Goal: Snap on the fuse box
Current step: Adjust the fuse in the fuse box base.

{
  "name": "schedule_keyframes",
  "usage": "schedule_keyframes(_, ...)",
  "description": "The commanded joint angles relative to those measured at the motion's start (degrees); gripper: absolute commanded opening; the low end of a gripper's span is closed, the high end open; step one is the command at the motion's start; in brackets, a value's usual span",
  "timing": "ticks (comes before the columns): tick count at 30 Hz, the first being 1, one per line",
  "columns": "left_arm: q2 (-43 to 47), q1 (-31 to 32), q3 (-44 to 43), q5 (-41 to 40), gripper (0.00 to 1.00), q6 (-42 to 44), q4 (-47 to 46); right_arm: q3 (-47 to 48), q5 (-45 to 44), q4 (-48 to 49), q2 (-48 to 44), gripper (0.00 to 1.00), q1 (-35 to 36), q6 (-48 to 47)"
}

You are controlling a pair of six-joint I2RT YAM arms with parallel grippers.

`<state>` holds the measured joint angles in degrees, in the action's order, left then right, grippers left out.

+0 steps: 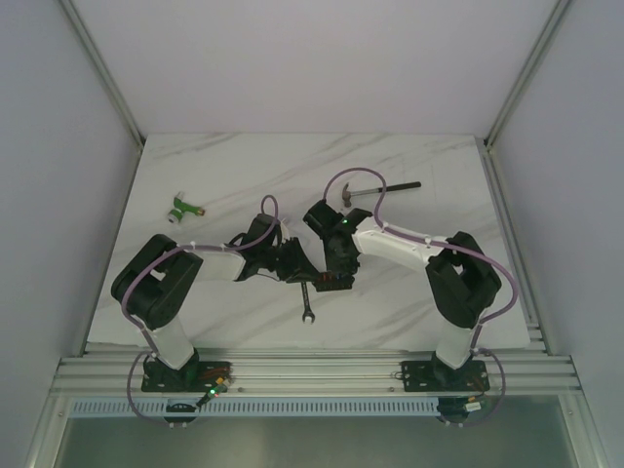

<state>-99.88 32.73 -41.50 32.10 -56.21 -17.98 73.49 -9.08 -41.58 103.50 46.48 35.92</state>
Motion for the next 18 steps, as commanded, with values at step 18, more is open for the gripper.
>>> schedule_keyframes(18,-2.9,-0.1,1.1,-5.0,0.32,2.5,7.5,0.9,-3.0,-0.7,-1.4,0.22,0.5,4.9)
